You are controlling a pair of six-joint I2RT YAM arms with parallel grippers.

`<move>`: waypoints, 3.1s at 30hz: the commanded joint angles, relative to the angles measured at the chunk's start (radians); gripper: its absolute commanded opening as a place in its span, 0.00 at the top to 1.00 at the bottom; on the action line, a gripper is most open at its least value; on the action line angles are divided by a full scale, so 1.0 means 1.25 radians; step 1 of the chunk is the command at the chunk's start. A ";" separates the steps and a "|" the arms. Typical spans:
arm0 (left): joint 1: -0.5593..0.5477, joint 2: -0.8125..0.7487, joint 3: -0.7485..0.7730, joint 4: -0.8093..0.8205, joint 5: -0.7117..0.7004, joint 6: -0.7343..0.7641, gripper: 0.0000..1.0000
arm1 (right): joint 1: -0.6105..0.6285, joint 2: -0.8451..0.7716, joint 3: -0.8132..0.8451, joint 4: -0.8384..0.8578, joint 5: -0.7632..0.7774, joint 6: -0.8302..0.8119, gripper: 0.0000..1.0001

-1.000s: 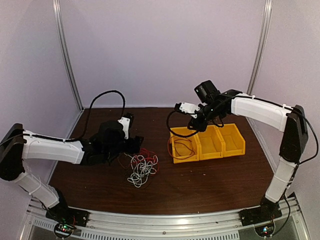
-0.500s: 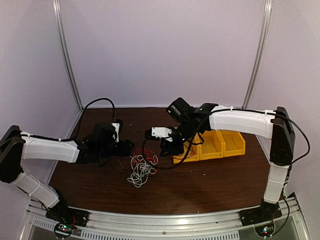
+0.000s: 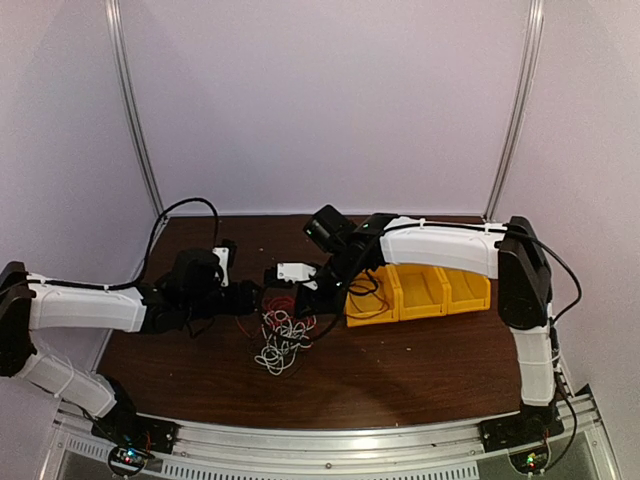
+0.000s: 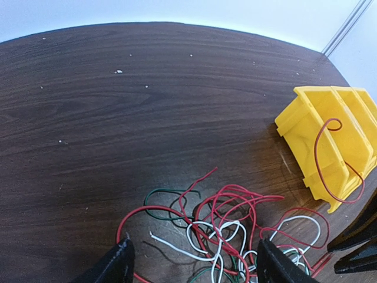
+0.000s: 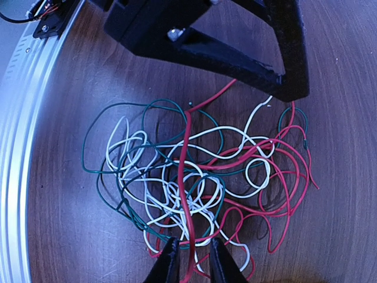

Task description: Untangle the cables

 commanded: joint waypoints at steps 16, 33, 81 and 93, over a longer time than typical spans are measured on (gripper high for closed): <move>0.005 -0.068 -0.054 0.063 -0.003 -0.001 0.28 | 0.007 0.001 0.071 -0.061 -0.027 0.016 1.00; -0.053 -0.250 -0.260 0.550 0.224 0.214 0.28 | 0.006 -0.114 0.306 0.010 -0.043 0.140 1.00; 0.021 0.202 0.024 0.227 -0.211 0.020 0.29 | -0.353 -0.425 0.304 0.040 -0.182 0.142 1.00; 0.021 0.109 0.009 0.206 -0.232 0.020 0.28 | -0.409 -0.457 0.073 0.129 -0.182 0.140 1.00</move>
